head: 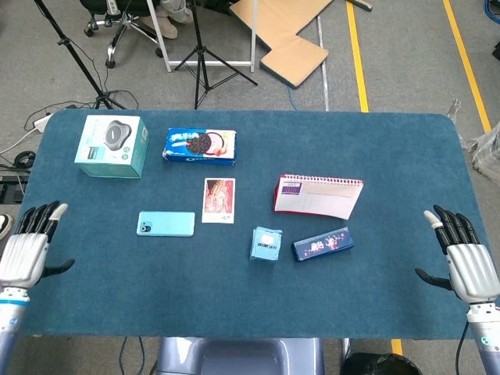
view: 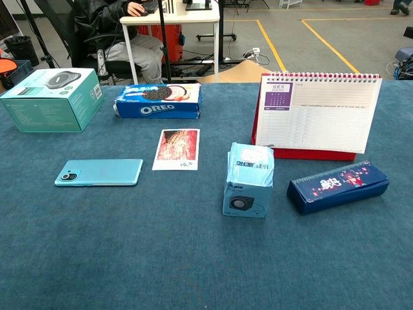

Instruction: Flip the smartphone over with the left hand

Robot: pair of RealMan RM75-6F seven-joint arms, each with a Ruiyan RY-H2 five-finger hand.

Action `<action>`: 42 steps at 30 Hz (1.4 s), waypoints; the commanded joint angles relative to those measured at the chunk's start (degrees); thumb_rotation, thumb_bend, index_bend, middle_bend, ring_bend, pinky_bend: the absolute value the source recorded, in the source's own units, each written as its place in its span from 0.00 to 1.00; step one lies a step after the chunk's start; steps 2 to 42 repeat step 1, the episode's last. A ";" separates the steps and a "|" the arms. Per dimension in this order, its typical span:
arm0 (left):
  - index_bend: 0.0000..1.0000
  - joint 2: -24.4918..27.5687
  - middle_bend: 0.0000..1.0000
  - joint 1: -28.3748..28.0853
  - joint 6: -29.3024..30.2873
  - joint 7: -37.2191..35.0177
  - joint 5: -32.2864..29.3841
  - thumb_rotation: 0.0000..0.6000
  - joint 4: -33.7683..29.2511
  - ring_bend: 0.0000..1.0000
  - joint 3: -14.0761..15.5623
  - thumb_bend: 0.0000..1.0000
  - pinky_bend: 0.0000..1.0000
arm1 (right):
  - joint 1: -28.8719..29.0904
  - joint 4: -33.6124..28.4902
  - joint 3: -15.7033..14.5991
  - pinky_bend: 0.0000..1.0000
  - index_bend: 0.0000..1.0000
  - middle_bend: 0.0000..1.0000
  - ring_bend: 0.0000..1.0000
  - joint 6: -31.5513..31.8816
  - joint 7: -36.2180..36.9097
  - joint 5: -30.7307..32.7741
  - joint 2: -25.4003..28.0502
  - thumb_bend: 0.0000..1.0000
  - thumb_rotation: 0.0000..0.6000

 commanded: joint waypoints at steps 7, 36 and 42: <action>0.00 0.26 0.00 1.01 0.86 -0.49 1.30 1.00 0.30 0.00 0.03 0.00 0.00 | 0.01 -0.08 -0.02 0.00 0.05 0.00 0.00 0.02 0.08 -0.06 0.04 0.00 1.00; 0.00 0.26 0.00 1.01 0.86 -0.49 1.30 1.00 0.30 0.00 0.03 0.00 0.00 | 0.01 -0.08 -0.02 0.00 0.05 0.00 0.00 0.02 0.08 -0.06 0.04 0.00 1.00; 0.00 0.26 0.00 1.01 0.86 -0.49 1.30 1.00 0.30 0.00 0.03 0.00 0.00 | 0.01 -0.08 -0.02 0.00 0.05 0.00 0.00 0.02 0.08 -0.06 0.04 0.00 1.00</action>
